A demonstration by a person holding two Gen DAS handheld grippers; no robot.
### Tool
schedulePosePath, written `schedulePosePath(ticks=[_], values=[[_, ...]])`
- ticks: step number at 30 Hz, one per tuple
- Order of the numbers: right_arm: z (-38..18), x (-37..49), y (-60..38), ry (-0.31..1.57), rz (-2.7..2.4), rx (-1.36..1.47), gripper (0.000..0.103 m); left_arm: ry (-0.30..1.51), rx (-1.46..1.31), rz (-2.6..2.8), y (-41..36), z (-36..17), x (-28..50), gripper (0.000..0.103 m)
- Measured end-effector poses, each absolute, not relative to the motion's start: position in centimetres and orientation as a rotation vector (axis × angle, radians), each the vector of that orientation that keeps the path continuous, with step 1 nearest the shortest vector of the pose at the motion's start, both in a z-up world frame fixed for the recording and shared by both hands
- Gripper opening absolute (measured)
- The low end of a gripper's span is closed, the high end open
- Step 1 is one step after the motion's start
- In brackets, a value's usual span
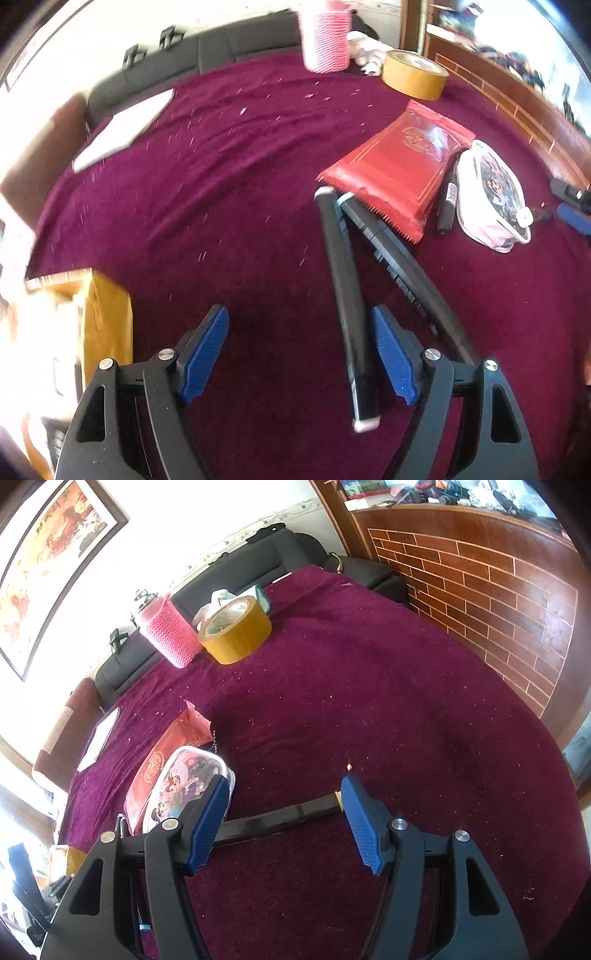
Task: Organize objects
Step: 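Grasp one black marker with the left tool while the right grasps the other, then carry both black markers over the tray and lower them in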
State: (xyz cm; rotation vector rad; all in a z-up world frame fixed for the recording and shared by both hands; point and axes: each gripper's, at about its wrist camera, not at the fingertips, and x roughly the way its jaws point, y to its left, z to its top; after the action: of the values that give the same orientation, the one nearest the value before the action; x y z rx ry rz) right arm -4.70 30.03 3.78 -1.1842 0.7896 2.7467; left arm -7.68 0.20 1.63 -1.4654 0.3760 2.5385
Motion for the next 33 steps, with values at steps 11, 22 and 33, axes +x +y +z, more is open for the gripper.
schedulePosePath(ticks=[11, 22, 33], values=[[4.9, -4.2, 29.2, 0.7, 2.807, -1.099, 0.062, 0.255, -1.379, 2.524, 0.3, 2.8, -6.7, 0.011], [7.5, -1.6, 22.8, 0.347, 2.983, -0.961, 0.062, -0.188, -1.096, 2.513, -10.0, 11.1, 4.6, 0.012], [4.2, -4.1, 9.2, -0.021, 3.036, -1.572, 0.062, -0.233, -0.925, 2.593, -18.6, 12.8, 11.8, 0.012]])
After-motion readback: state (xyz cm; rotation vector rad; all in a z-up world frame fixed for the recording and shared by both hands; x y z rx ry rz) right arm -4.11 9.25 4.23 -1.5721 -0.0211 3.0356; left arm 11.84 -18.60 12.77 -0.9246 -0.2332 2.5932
